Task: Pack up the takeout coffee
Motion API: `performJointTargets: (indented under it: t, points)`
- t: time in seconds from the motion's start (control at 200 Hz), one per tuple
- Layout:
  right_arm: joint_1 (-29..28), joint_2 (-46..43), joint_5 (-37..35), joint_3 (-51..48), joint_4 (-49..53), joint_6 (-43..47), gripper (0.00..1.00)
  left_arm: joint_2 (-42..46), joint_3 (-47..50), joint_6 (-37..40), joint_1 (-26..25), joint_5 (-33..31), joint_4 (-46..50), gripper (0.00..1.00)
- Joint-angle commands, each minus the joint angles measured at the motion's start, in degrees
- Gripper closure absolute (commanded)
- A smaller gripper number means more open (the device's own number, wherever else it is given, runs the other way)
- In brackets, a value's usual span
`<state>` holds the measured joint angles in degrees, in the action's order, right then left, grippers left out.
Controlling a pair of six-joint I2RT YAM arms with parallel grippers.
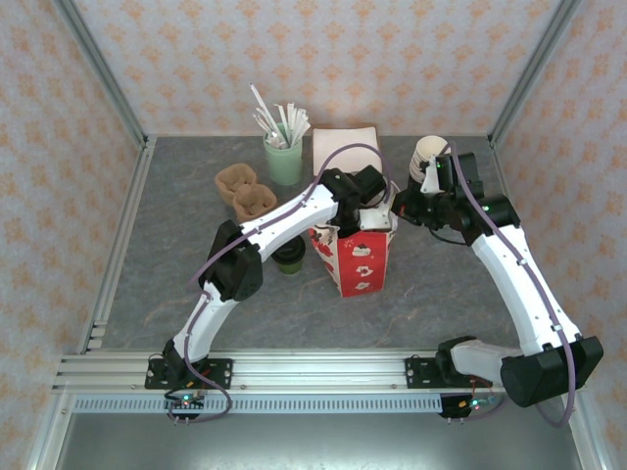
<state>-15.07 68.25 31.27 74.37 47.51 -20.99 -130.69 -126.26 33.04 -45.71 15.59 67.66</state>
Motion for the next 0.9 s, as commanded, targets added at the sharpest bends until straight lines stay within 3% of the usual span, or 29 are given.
performJointTargets:
  t: [0.0, 0.305, 0.896]
  points:
    - [-0.82, -0.7, 1.78, 0.86, -2.2, -0.1, 1.0, -1.0, 0.62, -0.67, -0.27, 1.95, -1.5, 0.63]
    - [-0.85, -0.68, 1.61, 0.27, -2.31, -0.22, 1.0, 5.06, -0.08, -3.31, 0.34, 3.18, -3.23, 0.39]
    - [-0.92, -0.75, 0.65, -0.2, -1.82, -0.69, 1.0, 11.21, -2.73, -7.98, 1.11, 3.5, -2.48, 0.35]
